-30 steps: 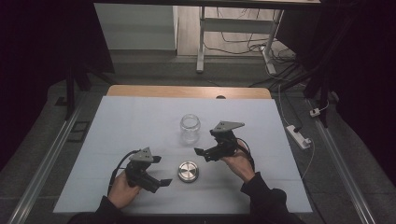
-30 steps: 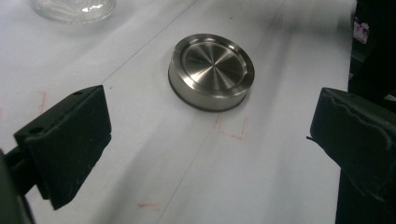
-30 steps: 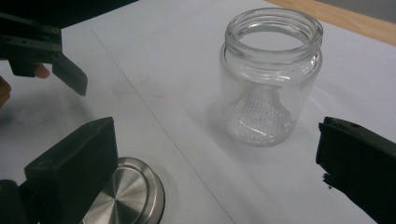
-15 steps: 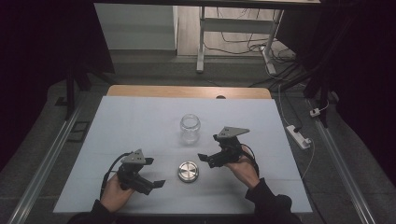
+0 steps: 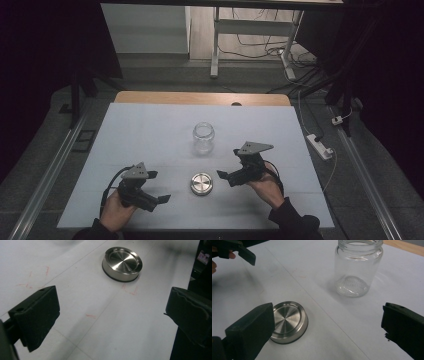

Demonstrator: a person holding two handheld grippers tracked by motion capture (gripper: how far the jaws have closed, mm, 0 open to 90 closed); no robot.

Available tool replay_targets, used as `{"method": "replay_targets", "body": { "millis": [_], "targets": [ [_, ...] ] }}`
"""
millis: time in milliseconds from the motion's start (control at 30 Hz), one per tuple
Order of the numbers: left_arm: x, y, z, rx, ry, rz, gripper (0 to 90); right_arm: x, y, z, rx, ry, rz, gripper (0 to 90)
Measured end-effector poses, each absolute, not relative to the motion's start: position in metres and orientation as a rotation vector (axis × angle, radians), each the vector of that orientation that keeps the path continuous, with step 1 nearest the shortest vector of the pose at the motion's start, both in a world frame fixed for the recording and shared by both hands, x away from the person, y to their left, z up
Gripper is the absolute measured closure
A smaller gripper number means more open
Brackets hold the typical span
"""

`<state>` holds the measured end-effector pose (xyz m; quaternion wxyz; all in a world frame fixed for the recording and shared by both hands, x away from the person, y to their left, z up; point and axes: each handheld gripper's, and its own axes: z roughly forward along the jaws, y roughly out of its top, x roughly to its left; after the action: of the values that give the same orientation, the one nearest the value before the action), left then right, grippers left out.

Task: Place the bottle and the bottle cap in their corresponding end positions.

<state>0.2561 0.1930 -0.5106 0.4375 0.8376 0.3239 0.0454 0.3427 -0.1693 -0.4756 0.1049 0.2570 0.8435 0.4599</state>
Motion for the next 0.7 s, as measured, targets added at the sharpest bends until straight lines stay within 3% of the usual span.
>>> {"method": "replay_targets", "body": {
  "millis": [700],
  "targets": [
    [0.227,0.235,-0.510,2.017,0.923,0.170,0.0,0.315,-0.218,-0.480,0.858,2.431,1.332,0.0]
  ]
}}
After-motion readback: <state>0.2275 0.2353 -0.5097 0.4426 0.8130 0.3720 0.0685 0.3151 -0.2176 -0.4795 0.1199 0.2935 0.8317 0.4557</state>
